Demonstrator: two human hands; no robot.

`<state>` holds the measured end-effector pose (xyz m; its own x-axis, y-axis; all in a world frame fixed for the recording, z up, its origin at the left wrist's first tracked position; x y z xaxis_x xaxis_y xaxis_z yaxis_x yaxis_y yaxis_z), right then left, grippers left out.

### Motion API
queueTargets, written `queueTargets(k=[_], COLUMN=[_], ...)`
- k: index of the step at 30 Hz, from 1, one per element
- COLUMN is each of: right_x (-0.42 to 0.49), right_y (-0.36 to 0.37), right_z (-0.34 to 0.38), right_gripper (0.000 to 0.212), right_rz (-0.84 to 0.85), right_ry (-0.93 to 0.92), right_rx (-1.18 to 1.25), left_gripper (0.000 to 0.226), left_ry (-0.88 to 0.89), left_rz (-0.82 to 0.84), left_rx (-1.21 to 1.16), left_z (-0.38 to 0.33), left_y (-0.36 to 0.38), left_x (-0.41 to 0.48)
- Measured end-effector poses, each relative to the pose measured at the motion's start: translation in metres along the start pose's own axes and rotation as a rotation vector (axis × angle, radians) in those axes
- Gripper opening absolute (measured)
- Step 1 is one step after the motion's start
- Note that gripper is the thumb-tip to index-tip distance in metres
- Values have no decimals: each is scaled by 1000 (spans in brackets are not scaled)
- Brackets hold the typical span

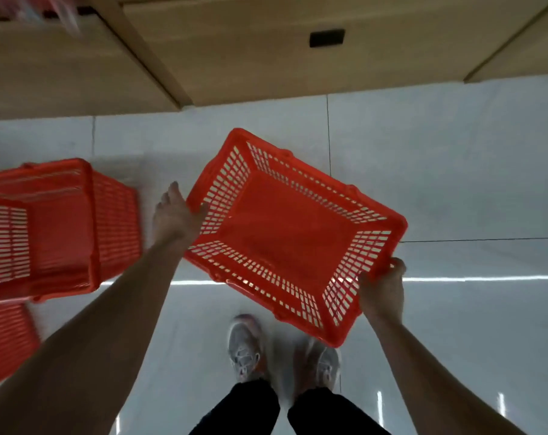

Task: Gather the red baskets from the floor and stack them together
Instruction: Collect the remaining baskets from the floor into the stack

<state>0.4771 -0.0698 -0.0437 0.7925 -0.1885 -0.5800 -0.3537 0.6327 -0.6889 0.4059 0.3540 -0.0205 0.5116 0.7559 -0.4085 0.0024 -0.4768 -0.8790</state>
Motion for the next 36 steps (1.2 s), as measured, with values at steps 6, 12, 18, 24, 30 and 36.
queueTargets(k=[6,12,18,24,30,36], right_x=[24,-17,-127,-285,-472,-667], right_y=[2,-68,-147,-183,-160,-100], right_z=[12,124,249,329,368,342], right_gripper=[64,47,41,48,55,55], right_rz=[-94,-106,61,316,544,755], right_ry=[-236,-468,-744,-975,-1251,-1463], right_rx=[72,43,-3,-109,-241,-367], left_gripper=[36,32,24,31,30,27], left_ry=[-3,-111,-344,-673,-1020,-1369], left_rz=[-115,-218,-358,-580,-755,-1022], left_rx=[-126,-284,-440,-534,-696,-784], left_z=[20,53,93,157,233,272], left_y=[24,-83,-231,-341,-376,-360], left_x=[18,-66,-214,-417,-631,-821])
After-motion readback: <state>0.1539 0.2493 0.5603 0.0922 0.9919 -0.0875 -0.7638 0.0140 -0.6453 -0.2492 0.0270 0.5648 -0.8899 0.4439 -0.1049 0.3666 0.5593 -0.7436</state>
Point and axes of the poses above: each hand's wrist, its own x-axis towards the middle knuckle, its own y-axis out of the palm, z = x × y, the point moved 4 cm from there along x, towards the middle knuckle, and after that the axes turned 2 degrees about -z, right-handed, at the moved point
